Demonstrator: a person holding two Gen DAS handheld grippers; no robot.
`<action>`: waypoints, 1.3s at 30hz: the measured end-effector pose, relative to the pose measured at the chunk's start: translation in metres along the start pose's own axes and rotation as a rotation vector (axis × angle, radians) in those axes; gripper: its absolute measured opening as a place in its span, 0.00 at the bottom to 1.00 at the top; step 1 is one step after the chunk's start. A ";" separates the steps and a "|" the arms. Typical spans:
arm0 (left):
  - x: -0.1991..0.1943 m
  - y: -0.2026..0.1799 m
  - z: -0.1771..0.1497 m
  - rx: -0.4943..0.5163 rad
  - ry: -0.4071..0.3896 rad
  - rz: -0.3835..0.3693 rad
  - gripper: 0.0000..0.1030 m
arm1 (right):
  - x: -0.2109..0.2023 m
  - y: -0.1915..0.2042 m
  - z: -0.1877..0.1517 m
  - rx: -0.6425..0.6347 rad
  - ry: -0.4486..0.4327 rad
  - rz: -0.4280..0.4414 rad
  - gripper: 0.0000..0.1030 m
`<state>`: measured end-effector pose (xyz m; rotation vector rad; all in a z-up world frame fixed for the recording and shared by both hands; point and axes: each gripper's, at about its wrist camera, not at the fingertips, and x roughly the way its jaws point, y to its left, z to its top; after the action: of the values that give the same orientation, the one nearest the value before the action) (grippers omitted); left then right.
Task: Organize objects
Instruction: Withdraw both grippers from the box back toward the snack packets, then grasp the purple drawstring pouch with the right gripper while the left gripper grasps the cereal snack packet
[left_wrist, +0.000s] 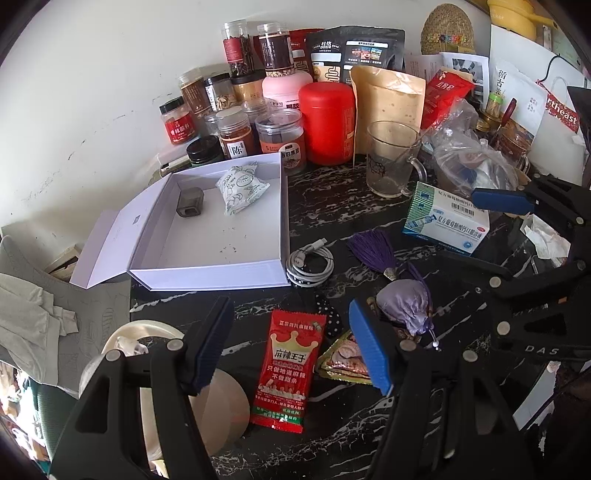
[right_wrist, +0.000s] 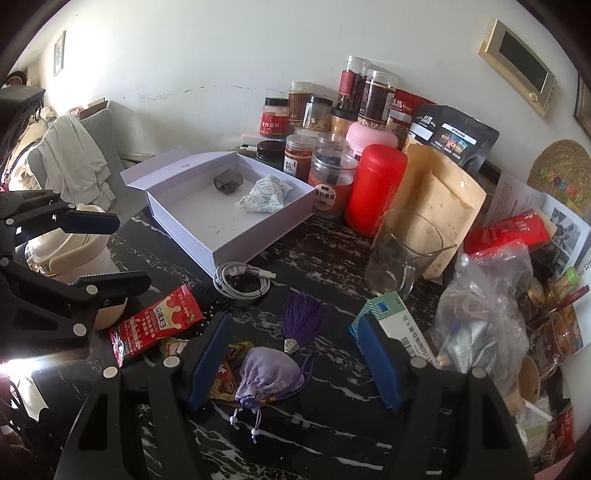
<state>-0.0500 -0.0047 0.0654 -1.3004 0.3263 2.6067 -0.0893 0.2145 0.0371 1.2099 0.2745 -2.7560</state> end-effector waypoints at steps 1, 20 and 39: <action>0.001 -0.001 -0.004 0.000 0.003 0.002 0.62 | 0.000 0.001 -0.003 0.004 0.002 -0.003 0.70; 0.023 -0.020 -0.063 0.010 0.072 -0.058 0.62 | 0.020 0.014 -0.062 0.046 0.076 0.027 0.70; 0.059 -0.039 -0.064 0.017 0.113 -0.154 0.62 | 0.045 -0.002 -0.075 0.081 0.102 0.062 0.70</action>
<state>-0.0249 0.0192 -0.0231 -1.4116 0.2553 2.4048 -0.0661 0.2311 -0.0455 1.3568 0.1337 -2.6807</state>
